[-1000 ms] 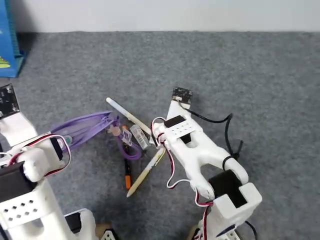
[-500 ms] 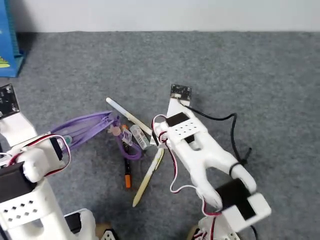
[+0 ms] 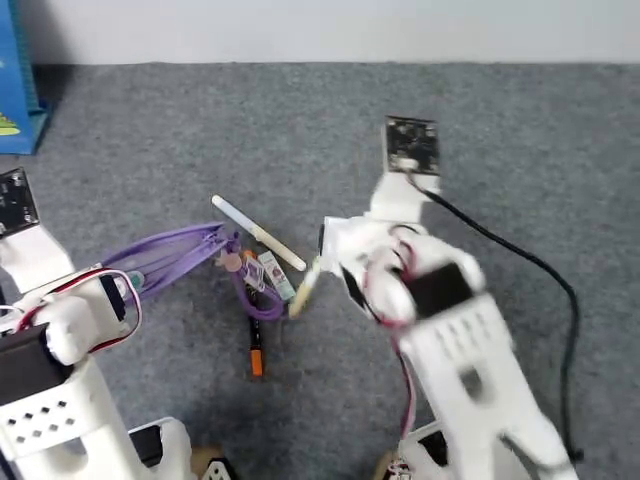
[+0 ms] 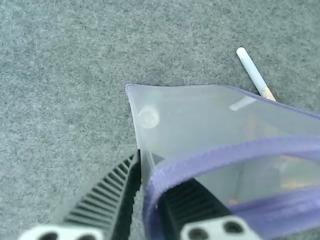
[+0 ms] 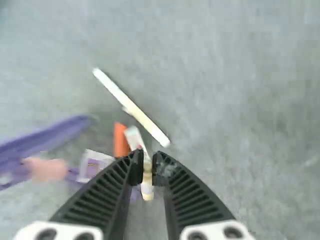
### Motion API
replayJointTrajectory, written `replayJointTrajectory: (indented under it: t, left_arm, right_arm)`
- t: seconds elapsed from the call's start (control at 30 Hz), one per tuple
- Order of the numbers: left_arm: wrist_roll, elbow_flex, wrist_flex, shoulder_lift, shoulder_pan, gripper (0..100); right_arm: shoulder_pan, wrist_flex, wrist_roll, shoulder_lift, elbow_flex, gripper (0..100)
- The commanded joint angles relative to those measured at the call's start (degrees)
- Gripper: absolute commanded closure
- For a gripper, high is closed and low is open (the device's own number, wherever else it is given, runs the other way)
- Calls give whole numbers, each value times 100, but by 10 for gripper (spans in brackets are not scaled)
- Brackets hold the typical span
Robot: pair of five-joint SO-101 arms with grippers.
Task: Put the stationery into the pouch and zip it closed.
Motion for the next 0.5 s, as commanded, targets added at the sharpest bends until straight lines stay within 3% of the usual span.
replayJointTrajectory:
  t: [0.0, 0.13, 0.3, 0.47]
  left_arm:
    - [62, -84, 44, 18, -9, 989]
    - [70, 110, 9, 18, -9, 989]
    - [70, 92, 9, 18, -9, 989]
    - [70, 101, 9, 18, -9, 989]
  right_arm:
    - [40, 48, 325, -1262, -176, 991]
    - [-92, 13, 607, -2202, -193, 991]
    - [-901, -13, 870, -3055, -211, 991]
    - [-1402, -716, 905, -3556, -193, 991]
